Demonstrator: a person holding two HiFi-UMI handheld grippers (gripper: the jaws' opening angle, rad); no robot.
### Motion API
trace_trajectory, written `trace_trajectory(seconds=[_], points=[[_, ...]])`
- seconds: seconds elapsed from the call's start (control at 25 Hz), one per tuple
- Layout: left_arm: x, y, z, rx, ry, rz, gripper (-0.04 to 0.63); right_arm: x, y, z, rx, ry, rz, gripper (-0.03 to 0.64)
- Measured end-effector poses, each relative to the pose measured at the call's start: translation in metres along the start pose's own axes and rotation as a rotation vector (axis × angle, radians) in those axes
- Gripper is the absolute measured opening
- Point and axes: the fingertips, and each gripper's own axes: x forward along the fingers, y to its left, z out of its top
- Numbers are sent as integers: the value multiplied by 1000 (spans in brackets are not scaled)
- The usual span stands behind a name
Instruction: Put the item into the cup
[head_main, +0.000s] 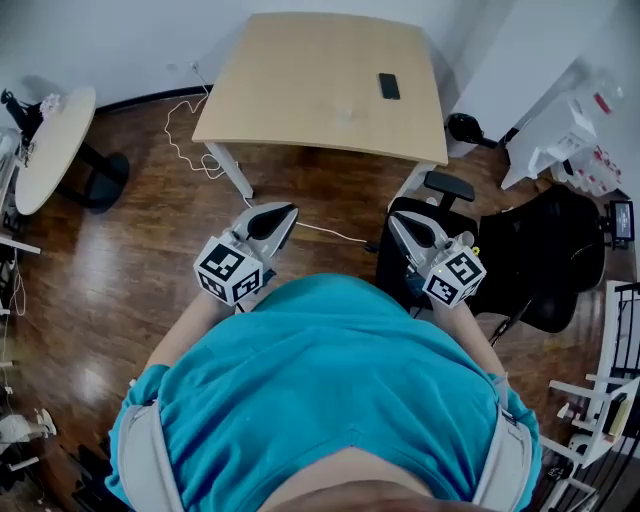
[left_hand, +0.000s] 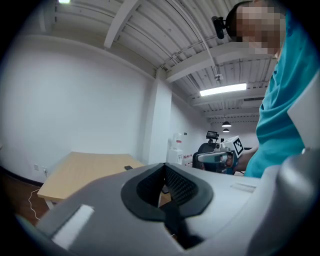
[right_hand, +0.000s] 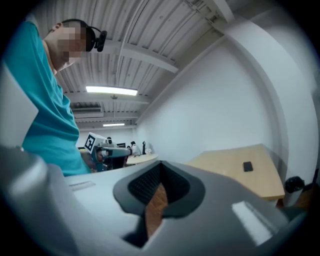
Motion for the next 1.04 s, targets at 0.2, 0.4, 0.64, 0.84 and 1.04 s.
trace_trajectory(seconds=[0.2,0.4,0.64,0.84,1.04], points=[[-27,15,2,-10,-21,8,5,13,21,-3,-10,22,-5,0],[-35,22,6,-25,-34,4,5,18,27,0,-19,27,-17,0],[-34,18,6,-20,-39,-10,5,16,30,0,-34,36,-20,0],[-34,15,5,-20,-38,-9,5,11,30,0,-38,34,-23,0],[-34,14,7,-22,-38,-7,5,9,28,2,-43,31,-25,0]])
